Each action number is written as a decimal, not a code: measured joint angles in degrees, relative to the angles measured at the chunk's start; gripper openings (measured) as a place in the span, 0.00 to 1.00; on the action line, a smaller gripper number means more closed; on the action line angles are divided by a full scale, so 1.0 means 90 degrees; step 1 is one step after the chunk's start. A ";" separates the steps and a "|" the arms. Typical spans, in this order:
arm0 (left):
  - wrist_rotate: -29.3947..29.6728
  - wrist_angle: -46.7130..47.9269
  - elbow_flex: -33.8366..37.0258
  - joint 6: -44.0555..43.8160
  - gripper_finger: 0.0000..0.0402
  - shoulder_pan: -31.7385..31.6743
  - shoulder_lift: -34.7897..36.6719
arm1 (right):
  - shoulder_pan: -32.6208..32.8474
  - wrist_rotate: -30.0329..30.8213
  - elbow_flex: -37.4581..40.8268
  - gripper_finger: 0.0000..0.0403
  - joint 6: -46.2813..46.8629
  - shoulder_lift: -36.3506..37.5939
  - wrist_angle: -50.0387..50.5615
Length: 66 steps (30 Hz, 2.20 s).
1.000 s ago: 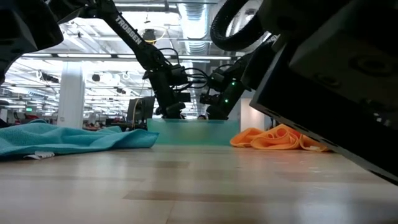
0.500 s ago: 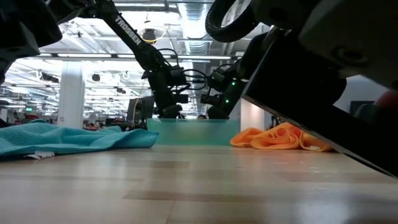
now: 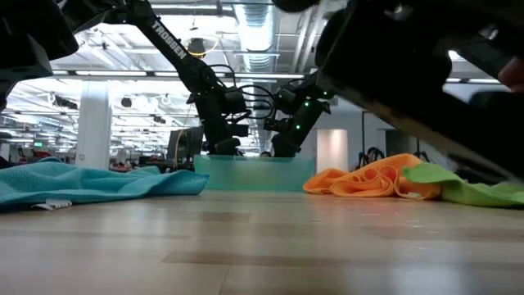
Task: Roll microfiber towels into tight, uniform cylinder then place into a basket
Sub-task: Put the rolled yellow microfiber towel into the green bin
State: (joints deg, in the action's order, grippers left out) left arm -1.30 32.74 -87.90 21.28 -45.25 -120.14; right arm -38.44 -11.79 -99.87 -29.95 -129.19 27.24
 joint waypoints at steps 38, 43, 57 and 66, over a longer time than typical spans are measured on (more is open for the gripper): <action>0.0077 0.0157 -0.0007 -0.0116 0.60 0.0103 0.0279 | -0.0028 -0.0934 -0.0404 0.30 0.0094 0.0488 0.0654; 0.0078 0.0152 -0.0010 -0.0161 0.60 0.0183 0.0279 | 0.0056 -0.1042 0.0031 0.28 0.0463 0.0486 -0.0202; 0.0554 0.0279 -0.0010 -0.0056 0.60 0.0301 0.0401 | 0.0068 -0.1018 0.0478 0.18 0.0617 0.0476 -0.0489; 0.0551 0.0416 -0.0015 0.0041 0.60 0.0304 0.0820 | -0.0088 -0.1018 0.0478 0.17 0.0514 0.0516 -0.0207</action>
State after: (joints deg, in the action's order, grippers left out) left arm 3.66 36.49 -88.03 21.65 -42.52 -112.75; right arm -39.23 -20.95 -95.57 -25.33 -124.54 25.37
